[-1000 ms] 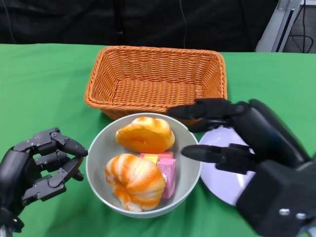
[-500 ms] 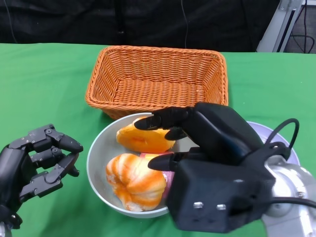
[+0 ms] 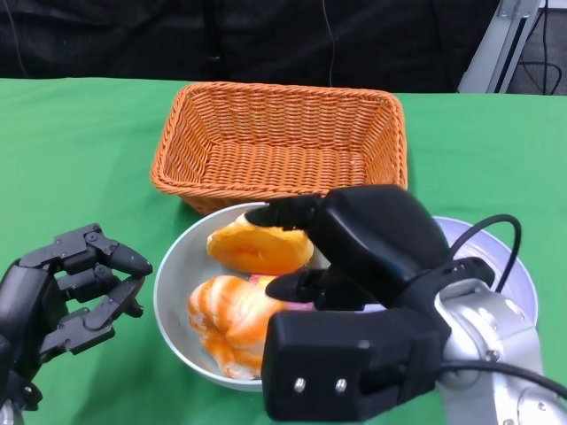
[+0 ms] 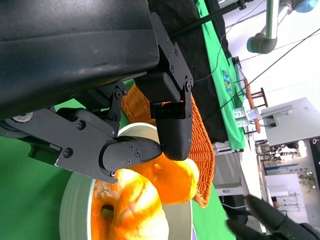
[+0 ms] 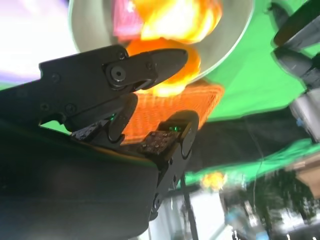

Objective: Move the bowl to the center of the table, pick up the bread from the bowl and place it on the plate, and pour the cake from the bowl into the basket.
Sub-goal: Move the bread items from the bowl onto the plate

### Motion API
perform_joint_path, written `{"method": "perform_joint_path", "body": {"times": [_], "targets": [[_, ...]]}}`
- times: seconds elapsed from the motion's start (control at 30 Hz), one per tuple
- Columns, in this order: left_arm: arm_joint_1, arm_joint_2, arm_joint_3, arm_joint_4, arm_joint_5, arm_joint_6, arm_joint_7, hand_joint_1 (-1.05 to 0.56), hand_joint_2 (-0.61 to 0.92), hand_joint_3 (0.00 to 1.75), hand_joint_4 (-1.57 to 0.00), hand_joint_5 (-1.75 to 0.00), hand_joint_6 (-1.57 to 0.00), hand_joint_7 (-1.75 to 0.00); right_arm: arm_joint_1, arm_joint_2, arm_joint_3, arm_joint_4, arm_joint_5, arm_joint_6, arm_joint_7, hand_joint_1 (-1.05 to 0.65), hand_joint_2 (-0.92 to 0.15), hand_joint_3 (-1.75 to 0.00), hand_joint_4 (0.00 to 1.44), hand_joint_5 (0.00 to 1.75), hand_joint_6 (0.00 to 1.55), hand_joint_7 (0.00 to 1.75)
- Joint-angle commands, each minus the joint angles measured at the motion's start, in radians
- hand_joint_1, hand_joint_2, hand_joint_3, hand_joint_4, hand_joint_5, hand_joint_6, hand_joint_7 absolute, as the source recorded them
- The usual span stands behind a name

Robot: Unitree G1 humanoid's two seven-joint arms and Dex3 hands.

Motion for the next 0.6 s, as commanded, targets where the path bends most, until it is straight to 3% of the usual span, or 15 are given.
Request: {"method": "perform_joint_path", "body": {"times": [0.03, 0.33, 0.47, 0.6], "targets": [[-0.002, 0.006, 0.005, 0.014, 0.009, -0.009, 0.016, -0.19, 0.78, 0.55, -0.80, -1.46, -0.84, -1.09, -0.007, 0.022, -0.039, -0.017, 0.048, 0.021, 0.057, -0.72, -0.92, -0.15, 0.88, 0.13, 0.66, 0.01], [-0.009, 0.010, 0.007, 0.028, 0.016, -0.011, 0.011, -0.22, 0.80, 0.45, -0.83, -1.44, -0.85, -1.06, -0.055, 0.052, -0.079, -0.021, 0.145, 0.118, 0.177, -0.78, -0.92, -0.18, 0.91, 0.09, 0.64, 0.00], [-0.012, 0.011, 0.010, 0.022, -0.005, 0.008, 0.004, -0.25, 0.87, 0.28, -0.84, -1.41, -0.85, -1.05, -0.087, 0.055, -0.054, -0.008, 0.131, 0.154, 0.191, -0.79, -0.92, -0.22, 0.92, 0.07, 0.62, 0.00], [-0.009, 0.016, 0.009, 0.018, 0.018, 0.002, 0.021, -0.25, 0.92, 0.23, -0.72, -1.54, -0.84, -1.06, -0.109, 0.046, -0.020, 0.009, 0.111, 0.168, 0.204, -0.82, -0.92, -0.28, 0.98, 0.08, 0.57, 0.00]]}}
